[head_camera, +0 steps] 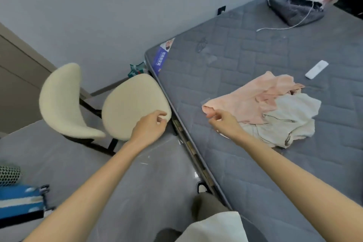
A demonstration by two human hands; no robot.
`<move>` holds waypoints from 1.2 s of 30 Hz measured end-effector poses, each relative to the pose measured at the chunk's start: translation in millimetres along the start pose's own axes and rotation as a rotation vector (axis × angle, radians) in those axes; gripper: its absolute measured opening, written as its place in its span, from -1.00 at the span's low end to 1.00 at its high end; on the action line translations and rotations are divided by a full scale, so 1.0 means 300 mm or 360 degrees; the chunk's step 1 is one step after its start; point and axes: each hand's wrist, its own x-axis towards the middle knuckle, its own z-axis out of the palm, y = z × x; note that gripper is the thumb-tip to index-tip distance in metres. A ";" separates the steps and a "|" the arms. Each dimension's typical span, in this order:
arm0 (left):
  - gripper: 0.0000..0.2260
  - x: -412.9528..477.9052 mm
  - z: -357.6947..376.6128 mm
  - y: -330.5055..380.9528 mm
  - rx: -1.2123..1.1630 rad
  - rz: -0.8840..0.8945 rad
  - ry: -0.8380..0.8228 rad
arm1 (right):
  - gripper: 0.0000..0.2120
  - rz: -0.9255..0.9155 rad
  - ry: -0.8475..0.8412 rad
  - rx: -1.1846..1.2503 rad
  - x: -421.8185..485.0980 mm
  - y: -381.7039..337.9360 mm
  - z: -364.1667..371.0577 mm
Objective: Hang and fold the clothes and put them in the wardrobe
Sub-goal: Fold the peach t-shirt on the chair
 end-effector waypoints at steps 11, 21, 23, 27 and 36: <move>-0.65 0.463 0.476 0.244 0.0147 0.0292 -0.0575 | -0.74 0.0657 0.0393 0.0130 0.184 0.463 -0.219; -0.56 0.876 0.894 0.159 -0.0032 -0.0180 -0.0738 | -0.73 0.0659 0.0474 -0.0093 0.494 0.702 -0.091; -0.51 0.949 0.977 0.098 -0.0298 -0.0553 -0.0737 | -0.74 0.0598 0.0452 -0.0140 0.576 0.738 -0.046; -0.64 1.034 1.117 -0.002 -0.0592 -0.0915 -0.0780 | -0.70 0.0434 0.0419 -0.0328 0.732 0.794 0.033; -0.45 1.050 1.258 0.049 -0.0353 -0.0984 -0.0806 | -0.72 0.0244 0.0438 -0.0742 0.941 0.877 0.088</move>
